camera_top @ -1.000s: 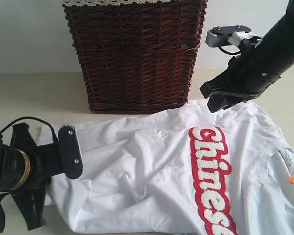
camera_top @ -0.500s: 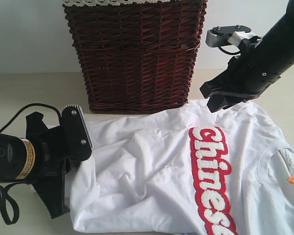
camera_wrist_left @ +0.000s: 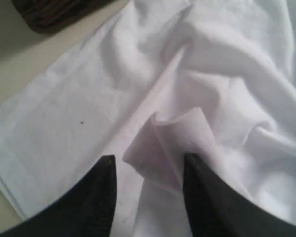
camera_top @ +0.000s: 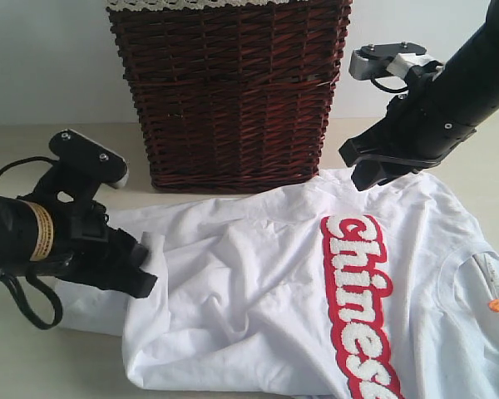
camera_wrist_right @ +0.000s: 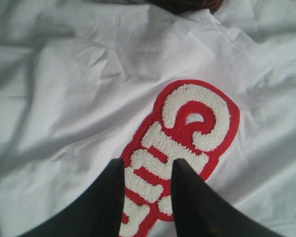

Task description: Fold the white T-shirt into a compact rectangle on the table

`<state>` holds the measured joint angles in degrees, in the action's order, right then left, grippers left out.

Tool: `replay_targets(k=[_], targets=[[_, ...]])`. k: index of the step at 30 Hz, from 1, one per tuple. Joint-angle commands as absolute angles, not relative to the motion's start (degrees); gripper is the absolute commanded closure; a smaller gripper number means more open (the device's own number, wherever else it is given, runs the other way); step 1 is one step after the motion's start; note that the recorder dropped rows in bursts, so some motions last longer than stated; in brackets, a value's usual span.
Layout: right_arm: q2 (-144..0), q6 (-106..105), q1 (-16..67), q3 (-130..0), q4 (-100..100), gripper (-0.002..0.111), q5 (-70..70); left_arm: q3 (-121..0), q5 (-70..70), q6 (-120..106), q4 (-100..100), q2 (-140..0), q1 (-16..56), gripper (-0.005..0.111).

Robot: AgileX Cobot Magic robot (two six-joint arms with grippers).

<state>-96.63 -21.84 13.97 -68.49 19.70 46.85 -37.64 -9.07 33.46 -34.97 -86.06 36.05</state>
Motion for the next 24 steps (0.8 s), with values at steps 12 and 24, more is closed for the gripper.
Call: replay_targets(k=[12, 24], targets=[[-96.03, -22.42, 13.97, -68.32, 19.97, 0.076, 46.44, -38.13, -16.83, 8.28, 4.18, -82.35, 35.92, 0.076], [-96.03, -22.42, 13.97, -68.32, 19.97, 0.076, 47.71, -38.13, -19.61, 6.15, 4.25, -84.43, 35.92, 0.052]])
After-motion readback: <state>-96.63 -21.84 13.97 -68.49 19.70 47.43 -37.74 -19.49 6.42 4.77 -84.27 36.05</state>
